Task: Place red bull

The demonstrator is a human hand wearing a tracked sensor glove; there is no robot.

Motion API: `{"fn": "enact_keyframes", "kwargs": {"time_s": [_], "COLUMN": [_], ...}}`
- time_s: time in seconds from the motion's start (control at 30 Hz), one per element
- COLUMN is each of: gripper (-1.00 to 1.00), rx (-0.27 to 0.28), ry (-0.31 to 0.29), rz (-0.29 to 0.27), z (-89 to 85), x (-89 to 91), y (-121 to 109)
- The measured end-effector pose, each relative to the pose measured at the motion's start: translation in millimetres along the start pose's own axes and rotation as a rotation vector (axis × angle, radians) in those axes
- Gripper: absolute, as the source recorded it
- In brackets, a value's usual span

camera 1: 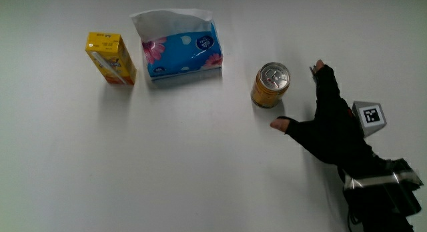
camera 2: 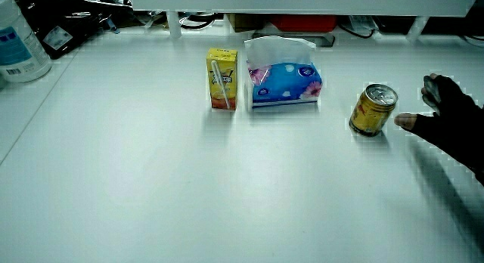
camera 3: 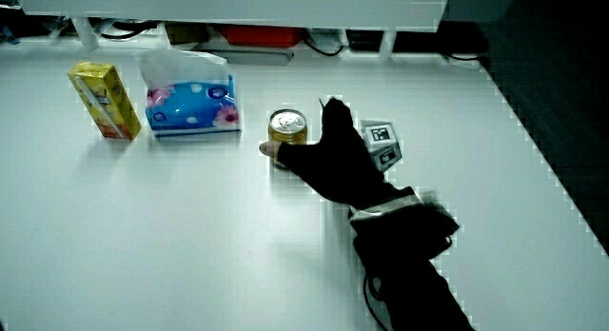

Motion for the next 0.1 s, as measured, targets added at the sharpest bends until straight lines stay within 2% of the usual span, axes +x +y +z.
{"fn": "enact_keyframes", "kwargs": {"time_s": [0.07,0.1], "gripper": [-1.00,-1.00], "rx": [0.014,0.012], "ry": [-0.026,-0.008], "rz": [0.010,0.040], "z": [-1.9,-5.0], "x": [-9.7,-20.1], "y": [-9.7,-14.9]}}
